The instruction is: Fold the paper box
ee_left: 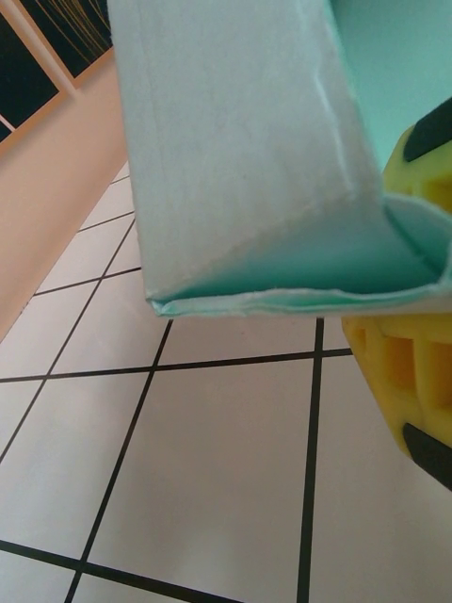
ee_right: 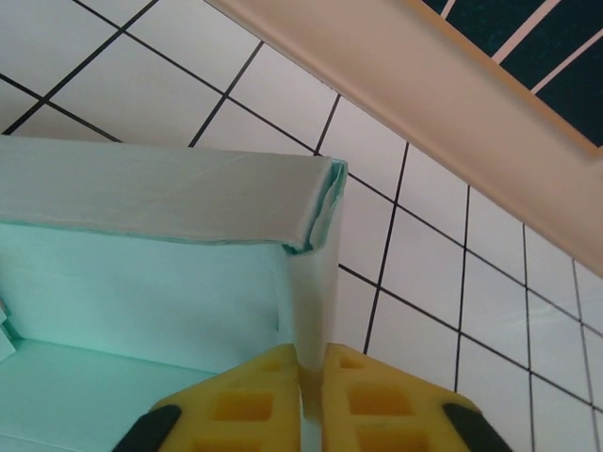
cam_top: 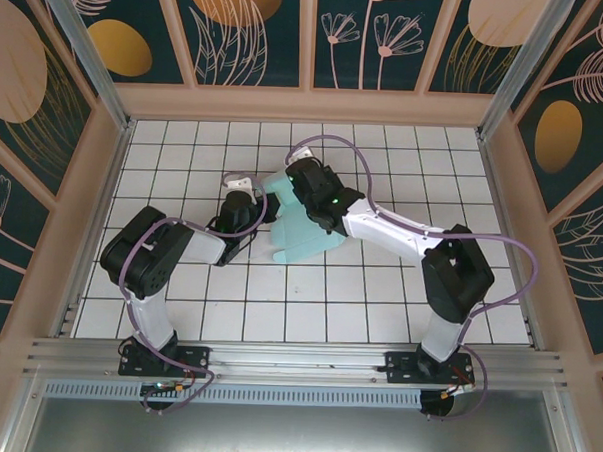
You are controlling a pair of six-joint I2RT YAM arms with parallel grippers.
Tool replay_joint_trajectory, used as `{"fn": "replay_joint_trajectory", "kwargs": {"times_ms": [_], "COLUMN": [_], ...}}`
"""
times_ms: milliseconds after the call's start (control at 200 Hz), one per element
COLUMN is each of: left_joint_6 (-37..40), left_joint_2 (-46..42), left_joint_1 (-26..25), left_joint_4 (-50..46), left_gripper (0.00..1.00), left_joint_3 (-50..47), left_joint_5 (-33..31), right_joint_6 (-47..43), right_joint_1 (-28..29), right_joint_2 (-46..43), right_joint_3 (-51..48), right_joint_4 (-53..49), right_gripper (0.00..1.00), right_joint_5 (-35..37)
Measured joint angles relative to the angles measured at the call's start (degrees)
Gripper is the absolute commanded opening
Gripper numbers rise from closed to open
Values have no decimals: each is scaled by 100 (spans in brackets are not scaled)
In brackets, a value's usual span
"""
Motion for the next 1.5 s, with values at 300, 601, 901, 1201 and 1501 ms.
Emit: {"fn": "replay_joint_trajectory", "kwargs": {"times_ms": [300, 601, 901, 1201, 1501], "left_joint_6": [0, 2, 24, 24, -44], "left_joint_2": [0, 0, 4, 37, 42], "left_joint_1": [0, -24, -35, -44, -42], "left_joint_4": [0, 170, 76, 20, 20], "left_gripper": [0, 0, 0, 0, 0], "left_joint_3": [0, 20, 52, 68, 96], "left_joint_5": [17, 175, 243, 238, 214], "right_joint_6": [118, 142, 72, 76, -127], "right_joint_1": [-98, -245, -227, -42, 118], "right_joint_2": [0, 4, 146, 402, 535], "right_joint_3": [0, 0, 0, 0, -24], "right_joint_4": [2, -4, 24, 173, 601], "right_gripper": [20, 21, 0, 8, 17], "right_joint_5": [-173, -273, 103, 828, 1475]}}
